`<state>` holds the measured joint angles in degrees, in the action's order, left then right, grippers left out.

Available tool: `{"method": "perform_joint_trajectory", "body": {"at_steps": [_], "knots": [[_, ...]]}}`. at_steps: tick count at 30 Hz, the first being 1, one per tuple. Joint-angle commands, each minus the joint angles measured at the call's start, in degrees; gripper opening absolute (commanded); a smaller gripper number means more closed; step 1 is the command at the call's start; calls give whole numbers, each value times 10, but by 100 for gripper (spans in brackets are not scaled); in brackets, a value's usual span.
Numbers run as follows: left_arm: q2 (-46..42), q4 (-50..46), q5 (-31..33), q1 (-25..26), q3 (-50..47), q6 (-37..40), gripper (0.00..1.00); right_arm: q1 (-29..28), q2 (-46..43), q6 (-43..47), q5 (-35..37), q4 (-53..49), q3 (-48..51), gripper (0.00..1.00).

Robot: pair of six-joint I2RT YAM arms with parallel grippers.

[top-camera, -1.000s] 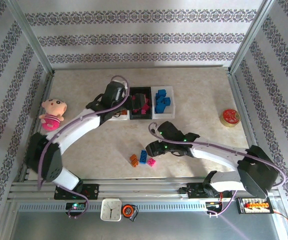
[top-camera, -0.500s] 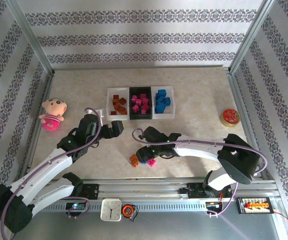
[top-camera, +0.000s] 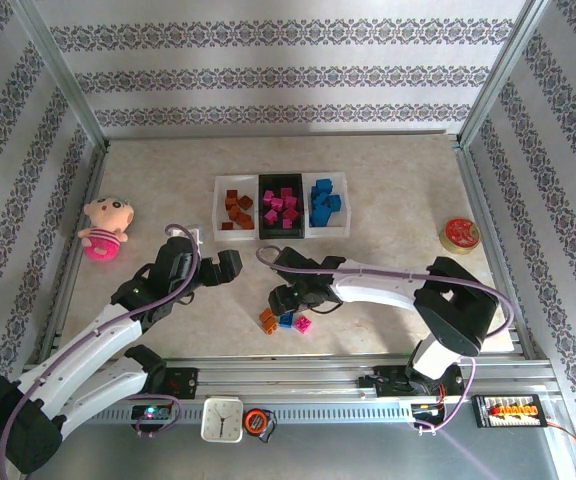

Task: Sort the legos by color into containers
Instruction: Pick up the lego from the bottom-center of the table, then place the lego in the container.

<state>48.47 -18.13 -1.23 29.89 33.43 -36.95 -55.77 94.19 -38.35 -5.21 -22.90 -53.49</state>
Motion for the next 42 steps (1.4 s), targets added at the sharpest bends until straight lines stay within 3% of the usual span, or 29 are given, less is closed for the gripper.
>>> {"method": "perform_joint_trajectory", "body": {"at_steps": [1, 5, 9, 17, 21, 27, 34, 42], "knots": [[-10, -16, 4, -4, -6, -8, 100, -8, 19, -8, 6, -30, -16, 55], [-13, -18, 8, -4, -9, -6, 100, -8, 43, -4, 3, -36, -27, 51], [-14, -17, 8, -4, -14, -7, 100, -8, 52, 7, 6, -31, -39, 39], [-22, -10, -1, -4, -17, -2, 100, 7, -6, 68, 24, 7, -58, 22], [-30, -15, 0, -4, -15, -1, 100, 62, -65, 100, 28, 10, -66, 20], [-40, -9, -4, -4, -27, -2, 100, 193, -107, 159, 52, 8, -113, 19], [-41, -9, -16, -4, -30, -4, 100, 302, -8, 227, 116, -2, -222, 18], [-43, -22, -28, -4, -29, -4, 100, 325, 153, 299, 203, -67, -372, 19]]}}
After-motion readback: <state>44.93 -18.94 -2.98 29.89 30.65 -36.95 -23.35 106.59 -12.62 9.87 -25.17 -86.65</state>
